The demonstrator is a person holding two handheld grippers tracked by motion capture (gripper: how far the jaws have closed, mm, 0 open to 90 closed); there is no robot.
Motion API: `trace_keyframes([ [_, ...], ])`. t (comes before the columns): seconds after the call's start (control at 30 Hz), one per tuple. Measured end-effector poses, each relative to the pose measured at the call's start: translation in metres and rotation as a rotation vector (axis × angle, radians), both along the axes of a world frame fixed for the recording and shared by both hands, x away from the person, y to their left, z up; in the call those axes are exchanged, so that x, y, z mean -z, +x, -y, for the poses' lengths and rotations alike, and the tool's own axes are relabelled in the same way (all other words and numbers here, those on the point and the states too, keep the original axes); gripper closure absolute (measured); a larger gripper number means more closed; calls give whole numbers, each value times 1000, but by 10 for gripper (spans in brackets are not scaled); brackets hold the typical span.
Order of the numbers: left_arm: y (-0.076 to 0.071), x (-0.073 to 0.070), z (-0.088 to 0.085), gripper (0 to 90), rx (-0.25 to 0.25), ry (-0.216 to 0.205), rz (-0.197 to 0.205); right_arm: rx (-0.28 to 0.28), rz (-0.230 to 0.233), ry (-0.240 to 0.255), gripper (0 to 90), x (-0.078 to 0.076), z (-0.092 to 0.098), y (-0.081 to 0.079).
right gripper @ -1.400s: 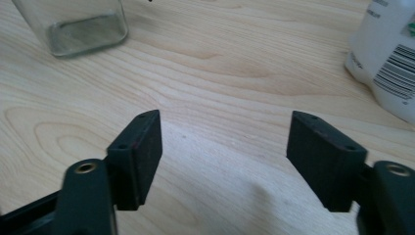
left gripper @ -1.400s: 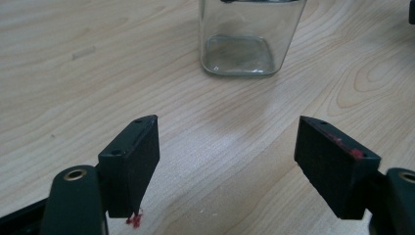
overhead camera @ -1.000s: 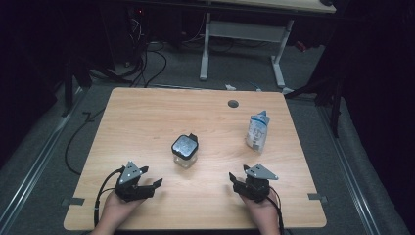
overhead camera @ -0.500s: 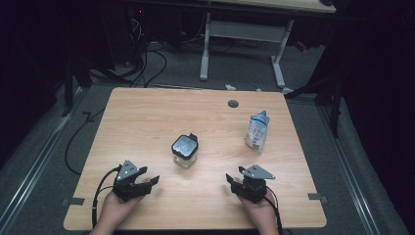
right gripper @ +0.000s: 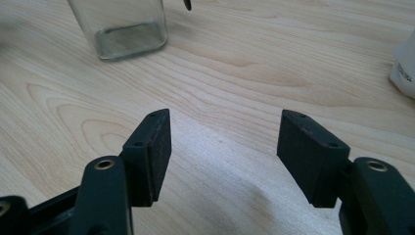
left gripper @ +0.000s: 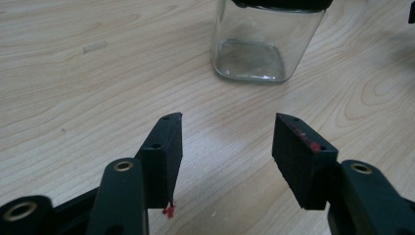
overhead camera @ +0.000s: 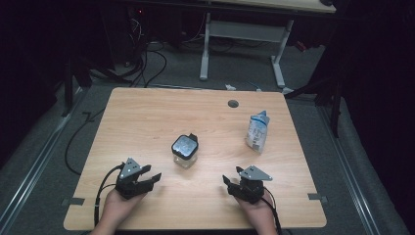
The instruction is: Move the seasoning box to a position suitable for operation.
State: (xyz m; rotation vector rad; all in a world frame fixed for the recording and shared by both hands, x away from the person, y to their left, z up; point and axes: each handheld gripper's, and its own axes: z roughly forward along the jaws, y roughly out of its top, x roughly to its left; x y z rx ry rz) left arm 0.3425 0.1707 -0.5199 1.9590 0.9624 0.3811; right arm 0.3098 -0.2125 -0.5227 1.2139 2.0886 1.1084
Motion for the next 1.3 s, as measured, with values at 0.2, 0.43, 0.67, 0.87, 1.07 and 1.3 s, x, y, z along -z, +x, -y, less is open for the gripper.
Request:
trace_keyframes([
  [0.2, 12, 0, 5, 585, -26, 33, 9, -22, -6, 0, 395, 0, -3, -1],
  [0.43, 30, -1, 20, 663, -36, 36, 39, -31, 4, -10, 451, 0, -5, -3],
  [0.67, 48, -1, 30, 692, -67, 29, 20, -38, -1, -18, 489, 0, -7, -3],
  [0.87, 62, 1, 38, 834, -66, 54, 26, -44, -11, -8, 505, 0, -6, -2],
  [1.07, 68, -1, 45, 899, -59, 39, 25, -49, -5, -11, 526, 0, -7, -4],
  [1.3, 68, -4, 51, 900, -50, 21, 51, -50, -9, -21, 534, 2, -8, -3],
])
